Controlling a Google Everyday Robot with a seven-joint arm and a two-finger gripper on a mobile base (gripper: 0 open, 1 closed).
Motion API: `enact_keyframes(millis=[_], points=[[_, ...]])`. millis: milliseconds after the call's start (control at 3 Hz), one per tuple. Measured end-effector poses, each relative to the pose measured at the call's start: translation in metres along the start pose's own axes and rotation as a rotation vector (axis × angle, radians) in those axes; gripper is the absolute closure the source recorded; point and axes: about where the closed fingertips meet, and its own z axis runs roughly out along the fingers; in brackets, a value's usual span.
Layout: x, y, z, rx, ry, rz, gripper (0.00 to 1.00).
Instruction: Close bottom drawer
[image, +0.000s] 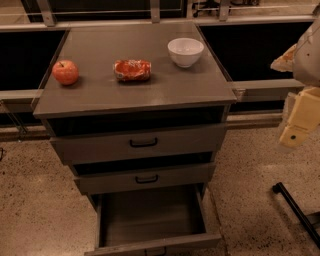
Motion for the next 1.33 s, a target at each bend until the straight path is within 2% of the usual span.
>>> enact_keyframes(millis=[667,1000,1333], points=[[-0.003,0.002,0.006,-0.011,-0.02,-0.02,0.0],[-0.001,0.016,0.049,-0.077,-0.103,-0.034,0.0],[-0.016,0.061,0.145,-0.174,-0.345,0.072,0.0]])
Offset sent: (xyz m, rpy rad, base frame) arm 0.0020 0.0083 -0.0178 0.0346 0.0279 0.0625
